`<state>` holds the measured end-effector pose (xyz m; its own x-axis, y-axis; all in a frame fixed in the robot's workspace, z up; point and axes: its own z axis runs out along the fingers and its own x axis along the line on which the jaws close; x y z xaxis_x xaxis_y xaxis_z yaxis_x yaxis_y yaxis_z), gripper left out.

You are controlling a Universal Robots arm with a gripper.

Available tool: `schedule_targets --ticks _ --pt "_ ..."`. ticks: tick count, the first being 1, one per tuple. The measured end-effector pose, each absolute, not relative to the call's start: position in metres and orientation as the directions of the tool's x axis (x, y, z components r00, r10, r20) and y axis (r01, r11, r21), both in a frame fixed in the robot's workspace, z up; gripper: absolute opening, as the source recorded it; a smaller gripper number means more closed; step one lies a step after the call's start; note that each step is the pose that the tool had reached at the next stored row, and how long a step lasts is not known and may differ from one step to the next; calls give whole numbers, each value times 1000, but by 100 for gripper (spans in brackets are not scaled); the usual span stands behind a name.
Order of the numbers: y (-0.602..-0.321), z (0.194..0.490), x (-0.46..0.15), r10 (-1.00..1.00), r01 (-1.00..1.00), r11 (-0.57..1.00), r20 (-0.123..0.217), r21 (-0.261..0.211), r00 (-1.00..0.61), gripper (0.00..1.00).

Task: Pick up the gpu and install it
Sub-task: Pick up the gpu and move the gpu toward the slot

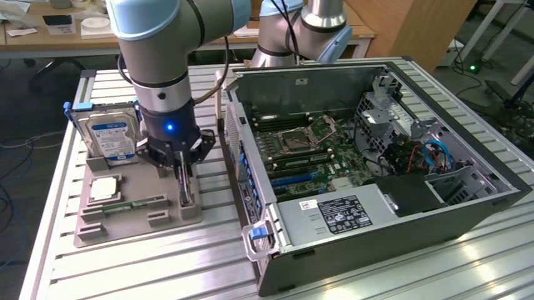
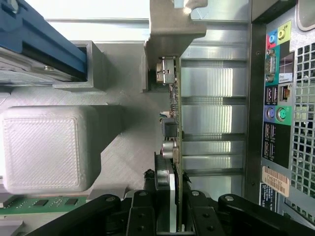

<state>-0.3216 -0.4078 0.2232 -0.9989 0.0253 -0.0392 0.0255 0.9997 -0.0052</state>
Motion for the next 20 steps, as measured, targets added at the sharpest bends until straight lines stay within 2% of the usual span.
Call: schedule_targets --ticks 20 --pt "-408 232 -322 25 26 1000 -39 -5 -999 28"
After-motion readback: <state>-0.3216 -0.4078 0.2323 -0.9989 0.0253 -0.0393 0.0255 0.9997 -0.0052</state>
